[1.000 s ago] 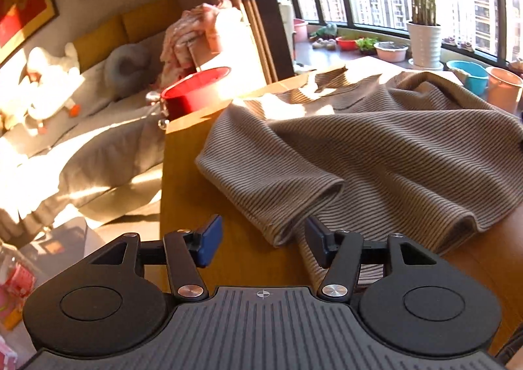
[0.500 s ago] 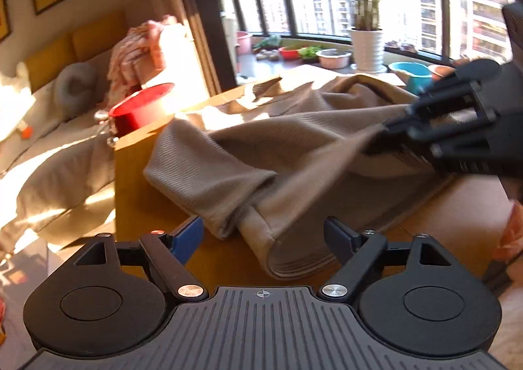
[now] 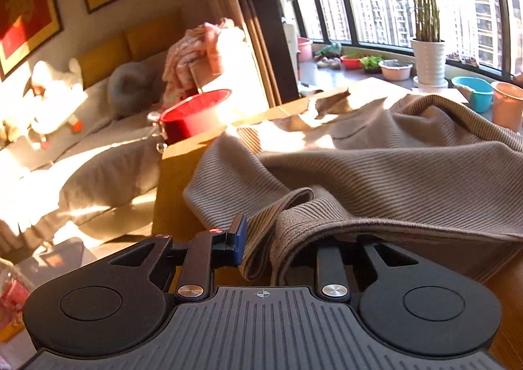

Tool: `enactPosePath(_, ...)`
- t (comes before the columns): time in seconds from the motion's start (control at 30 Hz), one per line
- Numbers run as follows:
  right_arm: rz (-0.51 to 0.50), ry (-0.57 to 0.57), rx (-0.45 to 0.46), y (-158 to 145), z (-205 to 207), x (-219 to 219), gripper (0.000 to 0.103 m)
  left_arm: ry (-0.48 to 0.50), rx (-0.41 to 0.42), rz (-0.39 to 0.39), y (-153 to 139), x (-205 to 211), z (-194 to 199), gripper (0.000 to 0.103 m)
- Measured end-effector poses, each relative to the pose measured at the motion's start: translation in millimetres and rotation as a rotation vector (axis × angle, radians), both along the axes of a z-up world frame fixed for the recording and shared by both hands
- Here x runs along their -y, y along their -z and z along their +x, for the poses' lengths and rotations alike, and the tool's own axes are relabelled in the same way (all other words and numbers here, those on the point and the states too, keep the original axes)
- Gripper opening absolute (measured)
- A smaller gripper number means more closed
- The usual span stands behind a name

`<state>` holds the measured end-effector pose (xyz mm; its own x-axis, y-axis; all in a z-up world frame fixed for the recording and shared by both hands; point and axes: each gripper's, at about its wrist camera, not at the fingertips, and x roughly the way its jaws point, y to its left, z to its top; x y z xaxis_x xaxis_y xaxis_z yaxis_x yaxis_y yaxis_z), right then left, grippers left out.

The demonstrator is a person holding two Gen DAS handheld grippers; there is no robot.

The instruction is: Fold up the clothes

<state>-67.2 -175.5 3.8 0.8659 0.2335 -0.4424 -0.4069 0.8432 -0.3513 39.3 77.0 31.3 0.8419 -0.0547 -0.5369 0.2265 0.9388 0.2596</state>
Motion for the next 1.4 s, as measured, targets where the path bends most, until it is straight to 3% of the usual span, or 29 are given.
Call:
enactPosePath(0.13, 0.031, 0.099, -0.04, 10, 7, 18, 0.07, -0.033, 0.013, -0.047, -15, -10, -2, 0.028)
enactPosePath(0.33, 0.011, -0.112, -0.025, 6, -14, -6, 0.083, -0.057, 0.013, -0.086, -24, -13, -3, 0.03)
enactPosePath(0.4, -0.029, -0.067, -0.016, 12, -11, -10, 0.08, -0.061, 0.01, -0.094, -25, -16, -4, 0.03)
enactPosePath(0.43, -0.02, -0.023, -0.014, 9, -6, -3, 0.073, -0.065, 0.011, -0.093, -27, -19, -6, 0.03)
enactPosePath(0.5, -0.003, 0.065, -0.01, 3, 3, 11, 0.018, -0.068, 0.004, -0.09, -28, -26, -10, 0.03)
enactPosePath(0.53, 0.003, 0.072, -0.02, -2, 3, 20, 0.014, -0.063, -0.009, -0.092, -28, -28, -13, 0.03)
enactPosePath(0.67, -0.028, 0.049, -0.092, -12, -3, 47, 0.015, 0.008, -0.102, -0.039, -17, -23, -35, 0.036)
enactPosePath(0.73, -0.035, -0.031, -0.161, -11, -10, 57, 0.023, 0.077, -0.16, 0.002, -10, -17, -49, 0.044)
enactPosePath(0.77, -0.038, -0.07, -0.195, -11, -13, 62, 0.041, 0.115, -0.188, 0.018, -7, -14, -55, 0.057)
enactPosePath(0.8, -0.048, -0.102, -0.21, -13, -17, 67, 0.062, 0.15, -0.198, 0.024, -7, -13, -63, 0.062)
enactPosePath(0.87, -0.042, -0.147, -0.189, -24, -28, 76, 0.07, 0.221, -0.218, 0.036, -8, -9, -78, 0.079)
enactPosePath(0.93, 0.031, -0.169, -0.174, -41, -29, 86, 0.07, 0.263, -0.212, 0.015, -14, -5, -84, 0.085)
enactPosePath(1.07, 0.085, -0.133, -0.186, -38, 15, 63, 0.072, 0.328, -0.187, -0.022, -26, 4, -91, 0.091)
enactPosePath(1.13, 0.112, -0.115, -0.192, -36, 38, 51, 0.058, 0.323, -0.154, -0.037, -33, 8, -82, 0.091)
enactPosePath(1.17, 0.125, -0.106, -0.195, -35, 49, 45, 0.039, 0.315, -0.137, -0.048, -37, 11, -76, 0.091)
enactPosePath(1.27, 0.166, -0.079, -0.203, -32, 83, 28, 0.035, 0.264, -0.072, -0.105, -43, 19, -46, 0.091)
enactPosePath(1.4, 0.219, -0.042, -0.215, -28, 128, 5, 0.035, 0.192, -0.054, -0.177, -25, 32, 3, 0.091)
